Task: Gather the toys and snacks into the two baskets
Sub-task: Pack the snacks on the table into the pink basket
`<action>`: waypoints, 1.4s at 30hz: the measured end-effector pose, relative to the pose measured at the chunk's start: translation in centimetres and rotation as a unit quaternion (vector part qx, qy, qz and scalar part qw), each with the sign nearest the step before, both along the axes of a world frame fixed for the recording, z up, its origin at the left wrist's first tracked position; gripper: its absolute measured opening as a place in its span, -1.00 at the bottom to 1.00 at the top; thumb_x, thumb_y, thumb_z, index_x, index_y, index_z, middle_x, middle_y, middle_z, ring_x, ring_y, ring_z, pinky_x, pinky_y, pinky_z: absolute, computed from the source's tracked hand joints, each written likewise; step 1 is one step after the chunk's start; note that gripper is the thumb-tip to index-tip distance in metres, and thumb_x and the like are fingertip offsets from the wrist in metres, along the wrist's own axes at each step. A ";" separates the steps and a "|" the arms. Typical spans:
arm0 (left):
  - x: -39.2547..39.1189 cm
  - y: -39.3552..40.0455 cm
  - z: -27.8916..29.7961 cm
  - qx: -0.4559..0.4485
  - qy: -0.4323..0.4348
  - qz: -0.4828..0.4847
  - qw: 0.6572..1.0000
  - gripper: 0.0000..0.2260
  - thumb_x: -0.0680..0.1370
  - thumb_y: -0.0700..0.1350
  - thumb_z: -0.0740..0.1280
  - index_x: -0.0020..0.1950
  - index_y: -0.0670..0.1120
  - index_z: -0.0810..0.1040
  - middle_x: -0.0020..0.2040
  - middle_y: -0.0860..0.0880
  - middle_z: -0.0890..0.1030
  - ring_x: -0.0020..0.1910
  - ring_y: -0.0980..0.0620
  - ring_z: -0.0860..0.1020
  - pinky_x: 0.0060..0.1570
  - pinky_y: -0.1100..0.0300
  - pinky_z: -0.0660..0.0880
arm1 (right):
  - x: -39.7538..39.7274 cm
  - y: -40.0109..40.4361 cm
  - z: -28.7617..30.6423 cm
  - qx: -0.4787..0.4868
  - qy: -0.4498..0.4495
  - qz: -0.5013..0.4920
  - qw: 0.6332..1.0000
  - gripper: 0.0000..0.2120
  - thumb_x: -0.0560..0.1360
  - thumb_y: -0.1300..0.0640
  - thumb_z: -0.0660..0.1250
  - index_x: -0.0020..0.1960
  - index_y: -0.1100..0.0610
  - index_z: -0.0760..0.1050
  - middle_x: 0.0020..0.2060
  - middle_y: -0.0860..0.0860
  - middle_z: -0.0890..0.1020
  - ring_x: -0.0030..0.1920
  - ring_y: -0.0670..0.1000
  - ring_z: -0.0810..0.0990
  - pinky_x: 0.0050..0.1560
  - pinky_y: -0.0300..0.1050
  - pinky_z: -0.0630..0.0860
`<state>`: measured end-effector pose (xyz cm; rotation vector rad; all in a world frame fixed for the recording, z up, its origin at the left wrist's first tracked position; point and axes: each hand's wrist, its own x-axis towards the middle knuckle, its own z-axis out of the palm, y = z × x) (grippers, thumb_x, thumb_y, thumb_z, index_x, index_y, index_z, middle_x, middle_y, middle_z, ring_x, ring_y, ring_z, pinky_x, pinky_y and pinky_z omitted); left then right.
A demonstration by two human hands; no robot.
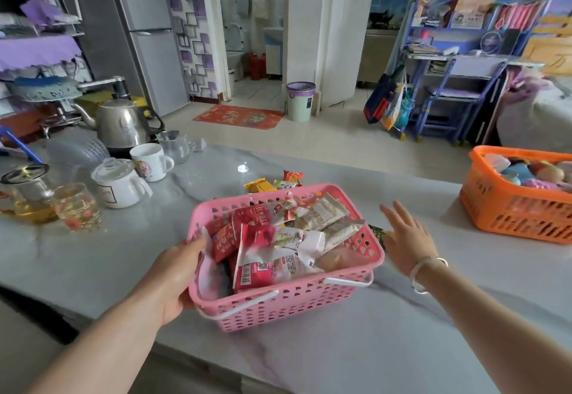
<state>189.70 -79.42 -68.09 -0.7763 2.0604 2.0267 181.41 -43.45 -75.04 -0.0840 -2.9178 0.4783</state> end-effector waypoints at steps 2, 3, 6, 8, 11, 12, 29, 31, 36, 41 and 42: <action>-0.3 0.1 -0.2 0.006 0.004 0.004 1.000 -0.68 0.64 0.08 0.24 0.13 -0.16 0.56 -0.23 -0.19 0.73 -0.33 -0.17 0.69 -0.29 0.05 0.59 | -1.0 1.2 -2.7 0.070 -0.091 0.001 0.993 -0.40 0.59 -0.02 0.16 0.53 -0.13 -0.05 0.54 0.03 -0.05 0.53 0.08 -0.03 0.49 0.04 -0.04; -0.4 0.1 -0.2 0.010 0.005 0.005 1.000 -0.69 0.64 0.07 0.24 0.11 -0.17 0.56 -0.25 -0.18 0.73 -0.37 -0.16 0.69 -0.35 0.08 0.58 | -1.4 1.6 -3.6 0.092 -0.110 0.001 0.990 -0.40 0.59 -0.07 0.14 0.52 -0.16 -0.10 0.54 0.03 -0.08 0.53 0.07 -0.08 0.49 0.06 -0.08; -0.7 0.2 -0.3 0.015 0.002 0.012 1.000 -0.68 0.63 0.06 0.25 0.14 -0.18 0.57 -0.21 -0.19 0.73 -0.32 -0.17 0.70 -0.30 0.04 0.60 | -2.9 2.0 -5.1 0.133 -0.150 -0.008 0.980 -0.44 0.61 -0.05 0.07 0.52 -0.19 -0.12 0.54 0.02 -0.06 0.53 0.06 -0.11 0.49 0.08 -0.11; -0.8 0.1 -0.5 0.018 0.001 0.024 1.000 -0.66 0.63 0.06 0.27 0.20 -0.19 0.57 -0.15 -0.22 0.73 -0.23 -0.19 0.69 -0.15 -0.02 0.60 | -3.7 2.0 -5.3 0.153 -0.161 -0.017 0.975 -0.47 0.61 -0.01 0.03 0.52 -0.19 -0.08 0.53 -0.01 0.04 0.53 0.05 -0.03 0.49 0.07 -0.10; -0.9 0.1 -0.7 0.017 0.001 0.025 1.000 -0.68 0.63 0.04 0.26 0.19 -0.18 0.57 -0.16 -0.22 0.73 -0.23 -0.19 0.69 -0.14 -0.03 0.59 | -4.6 1.9 -5.5 0.161 -0.129 -0.011 0.979 -0.52 0.60 0.04 0.05 0.49 -0.18 0.08 0.41 -0.07 0.34 0.44 0.03 0.23 0.47 0.02 0.01; -0.9 0.1 -0.7 0.017 0.000 0.026 1.000 -0.69 0.63 0.04 0.26 0.18 -0.18 0.57 -0.16 -0.21 0.73 -0.24 -0.19 0.69 -0.16 -0.02 0.59 | -4.7 1.8 -5.5 0.161 -0.109 -0.006 0.981 -0.54 0.59 0.03 0.08 0.47 -0.19 0.14 0.35 -0.09 0.41 0.39 0.03 0.30 0.45 0.00 0.08; 1.8 0.1 0.7 0.030 0.017 0.005 0.999 -0.69 0.63 0.08 0.25 0.15 -0.14 0.56 -0.24 -0.16 0.73 -0.29 -0.15 0.68 -0.28 0.08 0.54 | 0.8 -7.6 9.8 0.024 0.109 0.312 0.943 -0.61 0.54 0.15 0.26 0.36 0.02 0.40 0.22 0.02 0.53 0.24 0.11 0.46 0.29 0.09 0.38; 2.2 0.1 0.9 0.031 0.021 0.004 0.999 -0.69 0.62 0.09 0.26 0.15 -0.13 0.57 -0.22 -0.16 0.74 -0.28 -0.15 0.69 -0.28 0.08 0.55 | 1.2 -8.1 9.8 0.018 0.049 0.325 0.944 -0.56 0.56 0.14 0.24 0.42 -0.05 0.32 0.31 -0.02 0.45 0.32 0.05 0.38 0.36 0.04 0.32; 3.0 0.0 1.3 0.029 0.030 -0.004 0.999 -0.68 0.61 0.11 0.26 0.15 -0.12 0.58 -0.19 -0.15 0.74 -0.18 -0.18 0.70 -0.21 0.04 0.57 | 1.6 -8.2 8.9 0.170 -0.074 0.308 0.933 -0.50 0.63 -0.10 -0.04 0.53 -0.13 -0.08 0.53 -0.13 -0.08 0.52 -0.05 -0.16 0.51 -0.04 -0.13; 3.1 0.1 1.2 0.036 0.032 -0.001 0.999 -0.70 0.62 0.10 0.25 0.14 -0.09 0.59 -0.17 -0.15 0.74 -0.21 -0.17 0.70 -0.21 0.03 0.58 | 2.7 -8.3 9.4 0.169 -0.100 0.289 0.937 -0.48 0.61 -0.18 -0.11 0.52 -0.16 -0.17 0.52 -0.15 -0.19 0.51 -0.08 -0.25 0.50 -0.03 -0.17; 3.1 0.2 1.2 0.037 0.031 -0.002 0.999 -0.71 0.63 0.09 0.24 0.14 -0.08 0.59 -0.18 -0.15 0.74 -0.22 -0.16 0.71 -0.22 0.04 0.58 | 2.8 -8.2 9.5 0.165 -0.095 0.287 0.939 -0.49 0.62 -0.17 -0.11 0.52 -0.18 -0.17 0.52 -0.16 -0.19 0.51 -0.09 -0.24 0.50 -0.05 -0.18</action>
